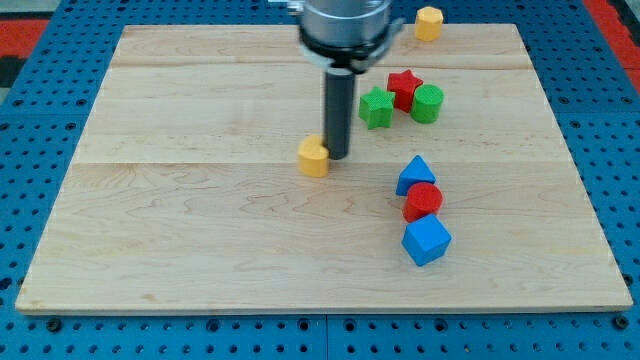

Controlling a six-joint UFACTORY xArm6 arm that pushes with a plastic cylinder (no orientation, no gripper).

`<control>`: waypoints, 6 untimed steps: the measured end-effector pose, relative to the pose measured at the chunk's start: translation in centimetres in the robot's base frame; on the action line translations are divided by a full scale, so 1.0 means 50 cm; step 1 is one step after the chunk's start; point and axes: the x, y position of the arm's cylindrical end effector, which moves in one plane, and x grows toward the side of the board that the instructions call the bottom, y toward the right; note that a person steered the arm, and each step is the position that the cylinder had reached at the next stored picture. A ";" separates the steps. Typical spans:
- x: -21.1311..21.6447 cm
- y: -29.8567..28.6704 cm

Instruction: Push the red star along with green star towards the yellow heart

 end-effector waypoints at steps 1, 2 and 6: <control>-0.066 -0.062; -0.183 -0.063; -0.301 0.251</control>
